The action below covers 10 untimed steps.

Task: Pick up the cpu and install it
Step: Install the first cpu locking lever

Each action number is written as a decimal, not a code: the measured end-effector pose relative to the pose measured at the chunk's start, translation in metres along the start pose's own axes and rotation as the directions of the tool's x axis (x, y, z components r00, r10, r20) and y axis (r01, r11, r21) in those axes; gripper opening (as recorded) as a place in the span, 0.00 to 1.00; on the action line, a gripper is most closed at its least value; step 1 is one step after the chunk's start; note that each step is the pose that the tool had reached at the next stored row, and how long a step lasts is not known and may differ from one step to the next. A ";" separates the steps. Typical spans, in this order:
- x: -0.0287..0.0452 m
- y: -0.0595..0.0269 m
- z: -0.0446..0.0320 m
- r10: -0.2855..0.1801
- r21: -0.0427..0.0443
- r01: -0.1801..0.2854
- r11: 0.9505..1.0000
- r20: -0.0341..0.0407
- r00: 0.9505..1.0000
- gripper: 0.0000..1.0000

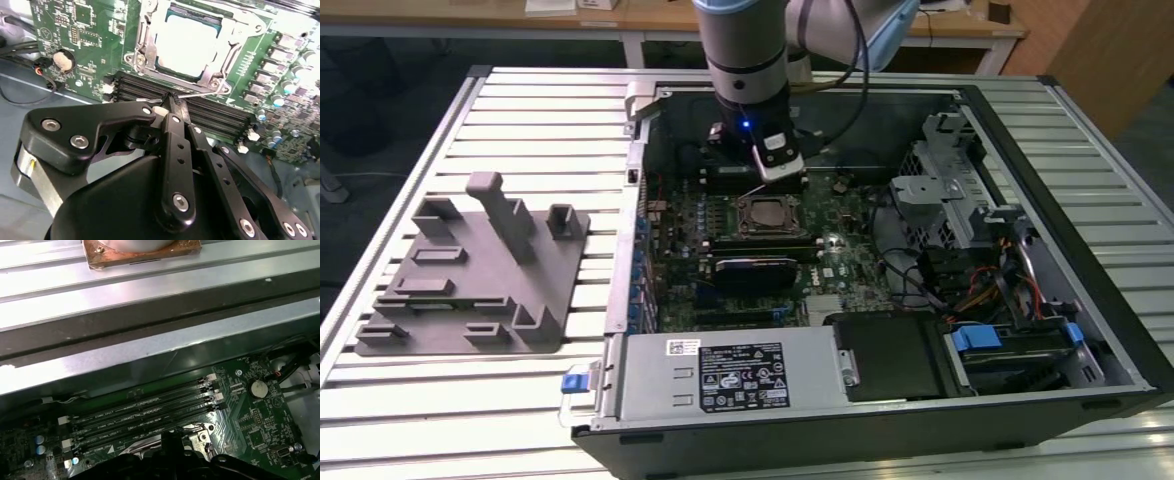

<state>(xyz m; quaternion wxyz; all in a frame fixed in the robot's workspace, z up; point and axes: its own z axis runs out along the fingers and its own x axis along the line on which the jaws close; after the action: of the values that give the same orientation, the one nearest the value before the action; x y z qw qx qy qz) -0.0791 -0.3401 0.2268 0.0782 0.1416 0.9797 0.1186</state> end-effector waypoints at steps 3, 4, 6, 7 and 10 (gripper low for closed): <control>0.0000 -0.0003 0.0013 0.002 -0.002 -0.002 1.000 0.007 1.000 0.11; 0.0000 -0.0004 0.0017 0.003 -0.001 -0.003 1.000 0.007 1.000 0.11; 0.0001 -0.0004 0.0027 0.003 -0.001 -0.003 1.000 0.007 1.000 0.11; 0.0001 -0.0004 0.0033 0.003 -0.001 -0.003 1.000 0.007 1.000 0.11; -0.0001 -0.0001 0.0049 0.006 -0.001 -0.006 1.000 0.008 1.000 0.11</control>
<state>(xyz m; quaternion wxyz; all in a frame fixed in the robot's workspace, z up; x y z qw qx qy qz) -0.0781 -0.3391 0.2221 0.0816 0.1452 0.9789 0.1187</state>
